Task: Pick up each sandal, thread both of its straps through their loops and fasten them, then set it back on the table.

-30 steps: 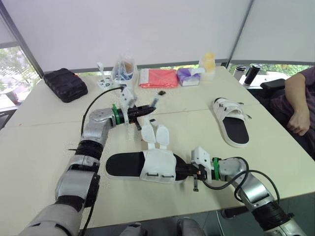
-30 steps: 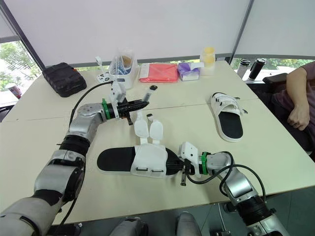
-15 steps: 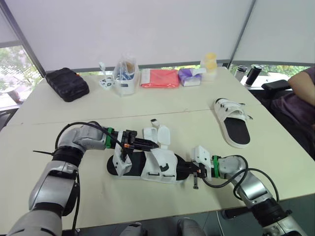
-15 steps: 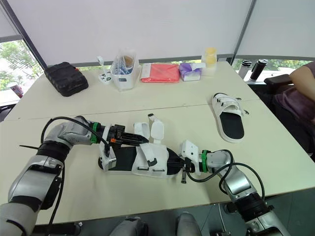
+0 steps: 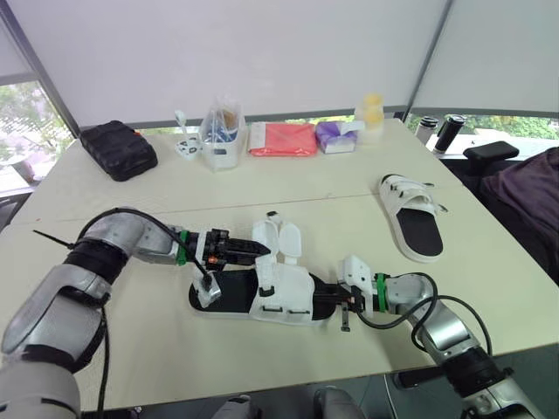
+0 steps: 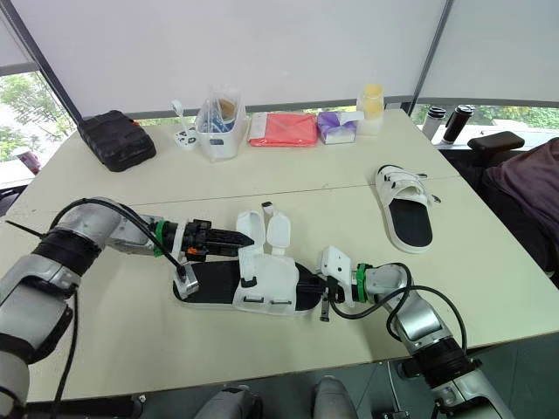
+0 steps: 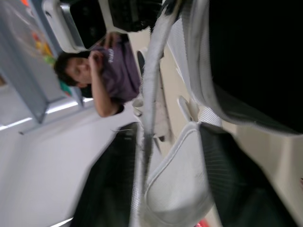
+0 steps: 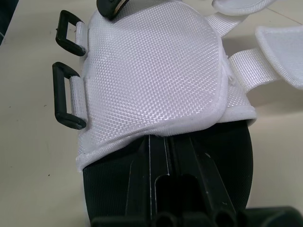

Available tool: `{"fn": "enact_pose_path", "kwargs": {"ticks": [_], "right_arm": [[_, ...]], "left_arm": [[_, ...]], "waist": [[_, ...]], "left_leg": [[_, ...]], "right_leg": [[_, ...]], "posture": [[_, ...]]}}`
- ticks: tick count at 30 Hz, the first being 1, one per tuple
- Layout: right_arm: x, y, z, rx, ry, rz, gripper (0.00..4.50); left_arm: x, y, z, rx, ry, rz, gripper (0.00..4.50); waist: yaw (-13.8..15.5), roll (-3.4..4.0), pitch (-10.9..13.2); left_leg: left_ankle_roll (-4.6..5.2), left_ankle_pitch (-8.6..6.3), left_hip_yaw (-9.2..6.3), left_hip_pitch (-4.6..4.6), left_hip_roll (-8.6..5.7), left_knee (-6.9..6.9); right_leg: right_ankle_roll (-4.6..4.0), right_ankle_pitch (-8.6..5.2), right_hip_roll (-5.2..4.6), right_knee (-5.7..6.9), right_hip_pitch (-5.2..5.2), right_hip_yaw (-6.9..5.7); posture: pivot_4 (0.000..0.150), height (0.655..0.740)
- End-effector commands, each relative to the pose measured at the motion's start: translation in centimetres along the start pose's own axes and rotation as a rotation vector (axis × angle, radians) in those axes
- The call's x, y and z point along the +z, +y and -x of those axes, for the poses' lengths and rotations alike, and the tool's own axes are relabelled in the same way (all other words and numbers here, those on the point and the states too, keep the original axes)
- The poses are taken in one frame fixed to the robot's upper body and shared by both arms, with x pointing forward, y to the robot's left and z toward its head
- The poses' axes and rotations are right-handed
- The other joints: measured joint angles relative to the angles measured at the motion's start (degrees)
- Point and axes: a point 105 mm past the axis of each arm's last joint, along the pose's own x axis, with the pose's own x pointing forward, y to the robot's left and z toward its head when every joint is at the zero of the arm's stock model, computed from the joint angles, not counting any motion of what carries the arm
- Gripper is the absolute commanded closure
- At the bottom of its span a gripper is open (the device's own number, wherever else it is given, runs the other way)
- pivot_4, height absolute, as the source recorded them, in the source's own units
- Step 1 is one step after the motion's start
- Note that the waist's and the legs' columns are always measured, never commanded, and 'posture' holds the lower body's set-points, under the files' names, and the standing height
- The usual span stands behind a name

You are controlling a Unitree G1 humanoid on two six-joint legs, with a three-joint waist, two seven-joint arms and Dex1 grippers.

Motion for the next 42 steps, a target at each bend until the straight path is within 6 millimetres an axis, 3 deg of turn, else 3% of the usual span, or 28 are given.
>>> {"fn": "enact_pose_path", "kwargs": {"ticks": [1,4,7,13,16,21,26,30,33,36,42], "right_arm": [[-3.2,0.0,0.2,-0.032,0.117,-0.065,4.5],[-3.4,-0.3,0.1,-0.032,0.122,-0.063,4.5],[-3.5,-0.5,-0.1,-0.031,0.123,-0.06,4.5],[-3.7,-0.6,-0.2,-0.023,0.123,-0.057,4.5],[-3.8,-0.4,-0.2,-0.018,0.121,-0.058,4.5],[-3.8,-0.1,-0.5,-0.006,0.118,-0.058,4.5],[-3.9,0.0,-0.5,0.001,0.122,-0.06,4.5],[-3.9,0.0,-0.6,0.004,0.123,-0.062,4.5],[-4.0,0.1,-0.7,0.009,0.123,-0.062,4.5],[-3.9,0.1,-0.7,0.012,0.123,-0.063,4.5],[-3.9,0.0,-0.8,0.013,0.123,-0.063,4.5]], "left_arm": [[-1.7,1.6,1.8,0.108,0.089,-0.021,1.2],[-2.5,2.4,2.9,0.16,0.162,0.018,1.2],[-3.0,2.0,4.4,0.174,0.259,0.131,1.2],[-4.0,-1.7,6.8,0.274,0.578,0.587,1.2],[-4.0,-3.1,7.1,0.351,0.701,0.943,1.2],[-4.8,-2.1,8.0,0.639,0.753,1.513,1.2],[-4.7,0.9,8.6,0.923,0.549,2.051,1.2],[-3.9,2.8,8.7,0.969,0.412,2.206,1.2],[-0.7,4.1,7.4,0.811,0.247,2.329,1.2],[2.2,3.7,6.0,0.603,0.251,2.357,1.2],[3.4,3.1,4.1,0.469,0.238,2.343,1.2]], "waist": [[-0.1,-0.01,0.0],[-0.1,-0.02,0.0],[0.0,-0.01,0.0],[-0.2,0.03,0.0],[-0.3,0.21,-0.1],[-0.1,0.12,-0.1],[-0.4,0.17,-0.1],[-0.4,0.15,-0.1],[-0.4,0.16,-0.1],[-0.4,0.17,-0.1],[-0.1,0.1,-0.2]], "left_leg": [[0.0,0.0,0.0,-0.01,0.0,0.0],[0.0,0.0,0.0,-0.02,0.0,0.0],[0.0,0.0,0.02,0.01,0.0,0.0],[0.0,0.0,0.03,0.02,-0.01,0.0],[0.06,-0.04,0.06,0.0,-0.05,-0.01],[0.06,-0.03,-0.13,-0.08,-0.03,0.03],[0.06,-0.04,-0.15,0.04,-0.02,0.01],[0.05,-0.04,-0.15,0.03,-0.02,0.0],[0.03,-0.03,-0.15,0.04,-0.01,0.0],[0.02,-0.04,-0.12,0.06,0.0,-0.06],[-0.03,-0.02,-0.12,0.25,0.07,-0.05]], "right_leg": [[0.0,0.0,0.0,0.02,-0.03,0.0],[0.0,0.0,0.0,0.07,-0.08,0.0],[0.0,0.0,-0.02,0.07,-0.06,-0.01],[-0.07,0.04,-0.04,0.1,-0.09,-0.02],[-0.21,0.09,-0.21,0.2,-0.16,-0.02],[-0.25,0.1,-0.11,0.2,-0.16,-0.05],[-0.17,-0.02,-0.07,0.2,-0.06,-0.05],[-0.27,0.04,-0.05,0.19,-0.08,-0.05],[-0.29,0.03,-0.04,0.18,-0.05,-0.03],[-0.36,0.0,-0.03,0.14,-0.06,0.0],[-0.58,-0.23,0.03,0.07,0.22,-0.01]], "posture": [[0.15,0.74],[0.15,0.74],[0.15,0.74],[0.15,0.74],[0.15,0.74],[0.15,0.74],[0.15,0.74],[0.15,0.74],[0.15,0.74],[0.15,0.74],[0.15,0.74]]}}
